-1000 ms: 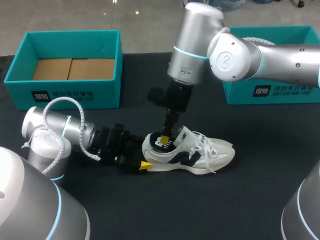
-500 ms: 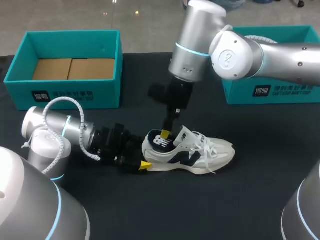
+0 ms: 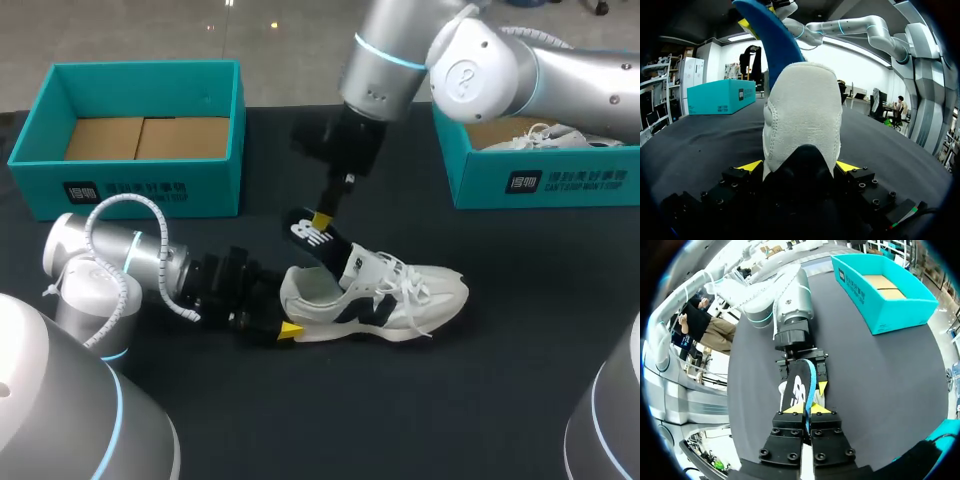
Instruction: Take the shoe out of the shoebox, open the shoe tongue, remove and reinsert the insole, then place the shoe into the shoebox
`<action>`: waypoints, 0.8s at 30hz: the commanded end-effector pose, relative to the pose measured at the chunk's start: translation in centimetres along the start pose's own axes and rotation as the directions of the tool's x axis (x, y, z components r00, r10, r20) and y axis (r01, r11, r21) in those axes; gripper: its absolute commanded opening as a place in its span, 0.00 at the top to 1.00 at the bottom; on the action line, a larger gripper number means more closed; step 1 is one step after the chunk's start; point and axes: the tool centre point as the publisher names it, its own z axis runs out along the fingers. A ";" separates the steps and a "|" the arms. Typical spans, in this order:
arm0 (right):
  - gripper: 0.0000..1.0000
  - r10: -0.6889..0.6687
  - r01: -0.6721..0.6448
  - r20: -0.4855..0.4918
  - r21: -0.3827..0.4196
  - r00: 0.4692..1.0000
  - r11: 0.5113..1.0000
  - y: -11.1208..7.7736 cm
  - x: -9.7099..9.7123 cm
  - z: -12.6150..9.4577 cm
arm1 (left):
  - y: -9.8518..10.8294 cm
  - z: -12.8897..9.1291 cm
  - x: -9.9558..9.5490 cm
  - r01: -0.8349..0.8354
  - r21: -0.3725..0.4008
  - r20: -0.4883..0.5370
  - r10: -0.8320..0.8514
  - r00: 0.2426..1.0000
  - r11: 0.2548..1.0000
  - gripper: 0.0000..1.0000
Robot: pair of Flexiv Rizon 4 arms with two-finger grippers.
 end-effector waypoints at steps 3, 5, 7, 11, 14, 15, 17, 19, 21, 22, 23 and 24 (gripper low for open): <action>1.00 -0.012 0.014 0.108 -0.025 0.994 1.000 2.5 -0.6 -6.7 | 0.3 0.3 0.0 0.000 -0.001 0.000 0.000 1.000 1.000 1.00; 1.00 -0.026 0.032 0.135 -0.040 0.990 0.999 3.5 -1.1 -8.2 | 0.3 0.3 0.0 0.000 -0.001 0.000 0.000 1.000 1.000 1.00; 1.00 -0.041 0.050 0.164 -0.054 0.986 0.997 4.5 -1.6 -9.5 | 0.3 0.3 0.0 0.000 -0.001 0.000 0.000 1.000 1.000 1.00; 1.00 -0.087 0.106 0.197 -0.089 0.977 0.990 6.0 -2.4 -11.0 | 0.3 0.3 0.0 0.000 -0.001 0.000 0.000 1.000 1.000 1.00; 1.00 -0.093 0.118 0.222 -0.103 0.971 0.988 7.0 -2.8 -12.1 | 0.3 0.3 0.0 0.000 -0.001 0.000 0.000 1.000 1.000 1.00; 1.00 -0.098 0.126 0.232 -0.107 0.968 0.986 7.5 -2.8 -12.7 | 0.3 0.3 0.0 0.000 -0.001 0.000 0.000 1.000 1.000 1.00; 1.00 -0.096 0.129 0.252 -0.116 0.963 0.985 8.2 -3.1 -13.6 | 0.3 0.3 0.0 0.000 -0.001 0.000 0.000 1.000 1.000 1.00; 1.00 -0.099 0.138 0.270 -0.129 0.958 0.982 8.8 -3.4 -14.6 | 0.3 0.3 0.0 0.000 -0.001 0.000 0.000 1.000 1.000 1.00; 1.00 -0.100 0.148 0.294 -0.148 0.951 0.978 9.3 -3.5 -15.6 | 0.3 0.3 0.0 0.000 -0.001 0.000 0.000 1.000 1.000 1.00; 1.00 -0.097 0.147 0.302 -0.149 0.948 0.978 9.6 -3.5 -15.9 | 0.3 0.3 0.0 0.000 -0.001 0.000 0.000 1.000 1.000 1.00; 1.00 -0.102 0.158 0.317 -0.156 0.943 0.975 10.0 -3.5 -16.2 | 0.3 0.3 0.0 0.000 -0.001 0.000 0.000 1.000 1.000 1.00; 1.00 -0.102 0.158 0.317 -0.156 0.943 0.975 10.0 -3.5 -16.2 | 0.3 0.3 0.0 0.000 -0.001 0.000 0.000 1.000 1.000 1.00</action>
